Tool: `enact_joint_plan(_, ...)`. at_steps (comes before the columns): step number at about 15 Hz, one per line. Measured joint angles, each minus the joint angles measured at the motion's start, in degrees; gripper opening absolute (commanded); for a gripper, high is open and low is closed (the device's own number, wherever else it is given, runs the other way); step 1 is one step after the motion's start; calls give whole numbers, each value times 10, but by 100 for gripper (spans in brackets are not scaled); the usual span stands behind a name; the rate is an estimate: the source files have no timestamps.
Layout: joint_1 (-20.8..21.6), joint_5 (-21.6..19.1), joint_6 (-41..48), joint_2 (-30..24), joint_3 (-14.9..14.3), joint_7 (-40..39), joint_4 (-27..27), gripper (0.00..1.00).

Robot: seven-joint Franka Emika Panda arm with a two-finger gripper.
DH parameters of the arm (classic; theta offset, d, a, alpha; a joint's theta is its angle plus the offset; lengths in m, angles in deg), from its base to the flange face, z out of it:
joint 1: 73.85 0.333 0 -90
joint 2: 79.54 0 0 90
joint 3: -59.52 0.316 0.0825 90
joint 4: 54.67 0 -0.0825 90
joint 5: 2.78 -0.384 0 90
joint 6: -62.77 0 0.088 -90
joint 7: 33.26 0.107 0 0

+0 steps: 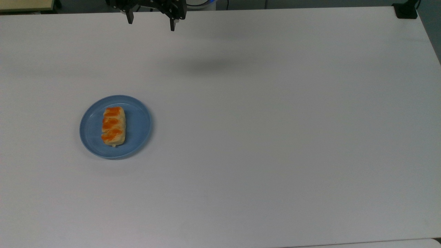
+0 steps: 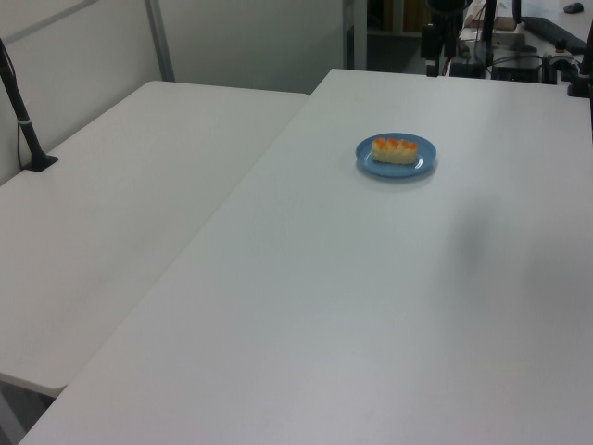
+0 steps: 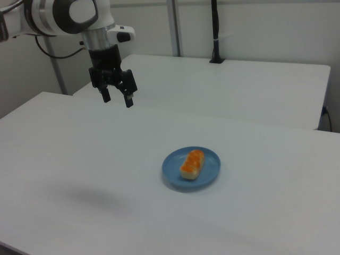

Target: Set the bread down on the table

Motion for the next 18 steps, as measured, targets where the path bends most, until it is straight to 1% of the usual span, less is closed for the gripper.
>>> enact_joint_plan(16,-1,0,0,1,-1,-6,0,100)
enact_joint_plan(18,-1,0,0,4,-1,-17,0,100)
